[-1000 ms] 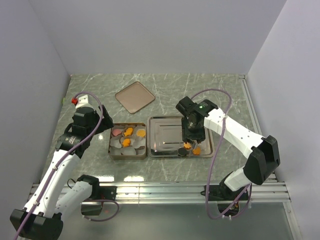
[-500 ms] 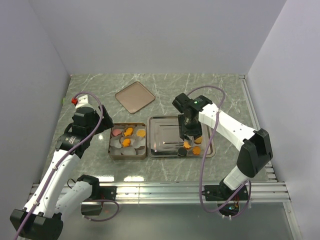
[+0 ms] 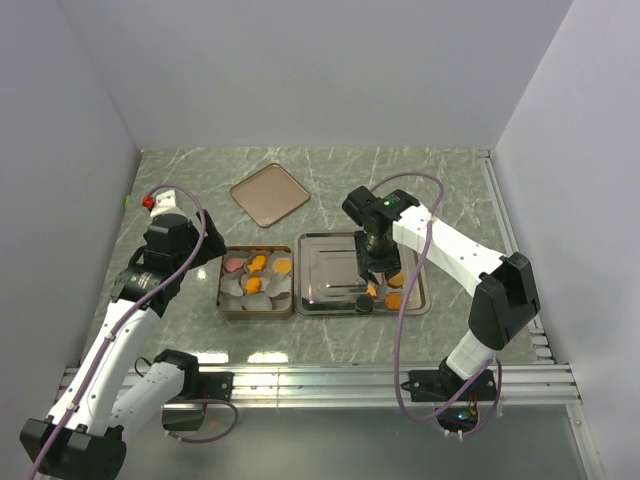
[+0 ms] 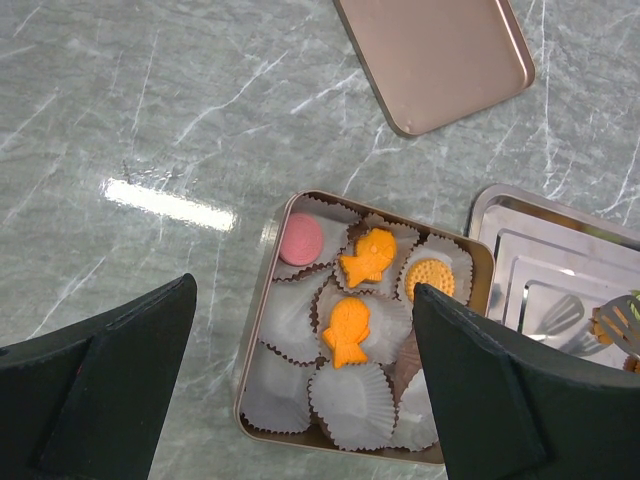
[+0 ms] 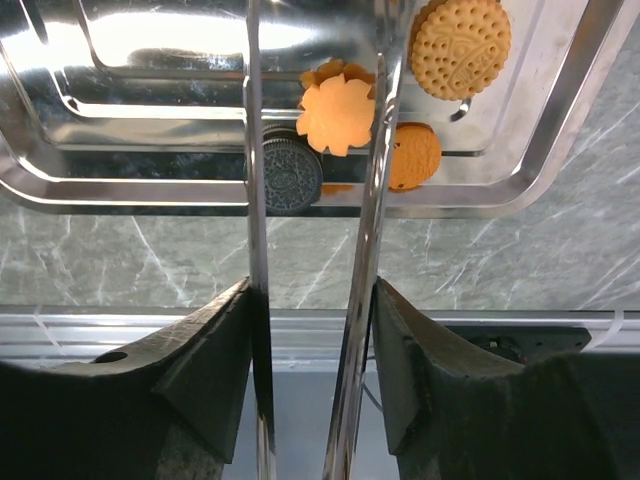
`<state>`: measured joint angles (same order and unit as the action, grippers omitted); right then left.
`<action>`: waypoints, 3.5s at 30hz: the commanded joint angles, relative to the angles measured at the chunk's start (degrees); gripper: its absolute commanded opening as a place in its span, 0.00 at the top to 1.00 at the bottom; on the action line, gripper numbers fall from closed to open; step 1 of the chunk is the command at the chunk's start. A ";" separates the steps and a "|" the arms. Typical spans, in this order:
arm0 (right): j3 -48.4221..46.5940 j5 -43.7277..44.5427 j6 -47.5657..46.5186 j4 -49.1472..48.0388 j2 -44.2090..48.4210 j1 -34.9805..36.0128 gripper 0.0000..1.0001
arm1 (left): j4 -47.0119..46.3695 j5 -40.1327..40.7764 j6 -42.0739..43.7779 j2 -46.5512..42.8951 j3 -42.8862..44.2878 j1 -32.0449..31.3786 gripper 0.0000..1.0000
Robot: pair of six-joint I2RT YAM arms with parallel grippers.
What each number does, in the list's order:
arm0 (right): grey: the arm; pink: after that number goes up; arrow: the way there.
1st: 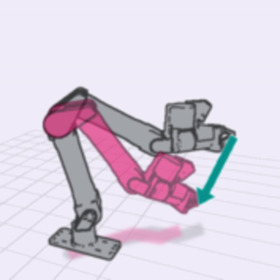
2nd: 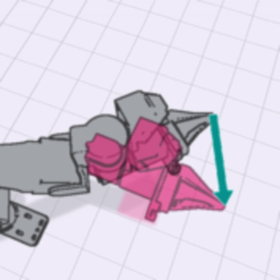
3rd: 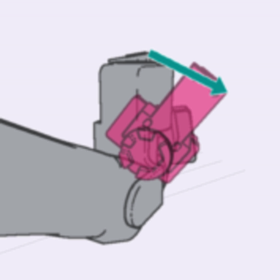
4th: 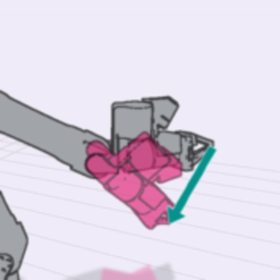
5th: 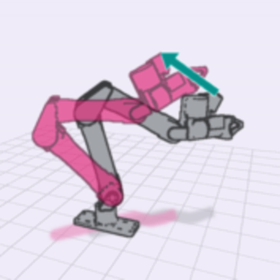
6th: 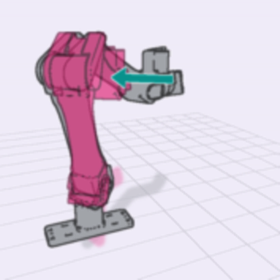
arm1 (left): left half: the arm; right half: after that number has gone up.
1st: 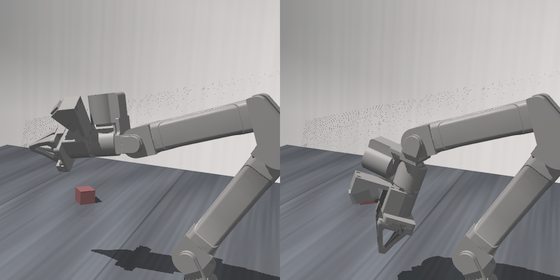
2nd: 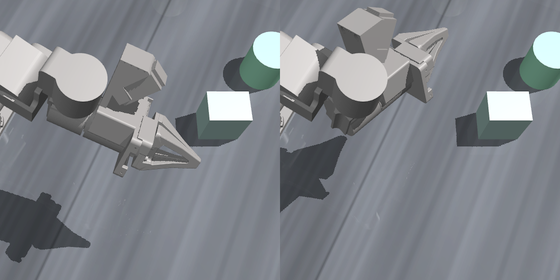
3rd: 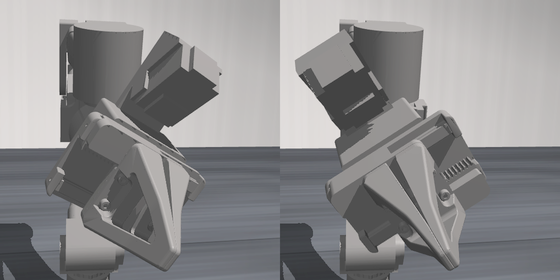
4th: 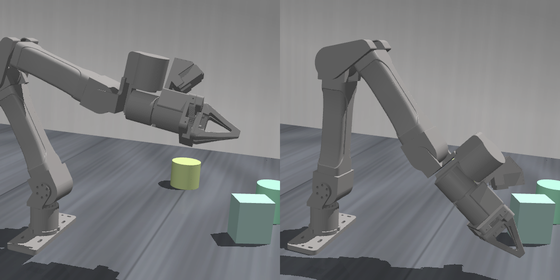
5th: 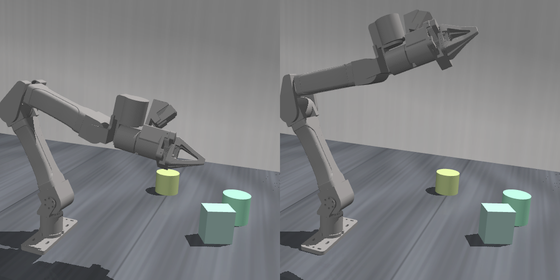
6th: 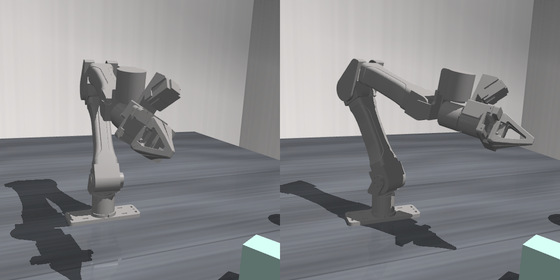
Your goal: Pack the cookies
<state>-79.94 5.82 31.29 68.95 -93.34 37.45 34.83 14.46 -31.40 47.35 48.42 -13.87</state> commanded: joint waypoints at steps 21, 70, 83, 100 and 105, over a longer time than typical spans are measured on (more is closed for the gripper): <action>-8.47 0.50 -0.53 5.93 0.53 -0.10 0.62 | -1.08 0.57 -1.30 -0.95 0.44 -0.19 0.05; -23.15 3.23 -6.15 10.33 -14.94 2.36 0.46 | -0.73 1.71 -1.74 -2.00 0.44 -0.19 0.04; -21.66 1.82 -6.06 9.71 -15.29 2.80 0.53 | -0.73 1.71 -1.65 -1.91 0.44 -0.19 0.04; -31.93 9.12 -2.02 13.67 -11.51 9.12 0.55 | -1.16 1.01 -1.47 -1.47 0.36 -0.19 0.04; -38.00 4.82 1.32 13.67 -11.77 15.26 0.55 | -1.17 0.66 -1.39 -0.95 0.44 -0.19 0.05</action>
<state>-113.45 11.99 29.78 77.28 -108.18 49.50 34.94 14.92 -32.42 46.61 48.42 -13.87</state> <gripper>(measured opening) 0.460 0.957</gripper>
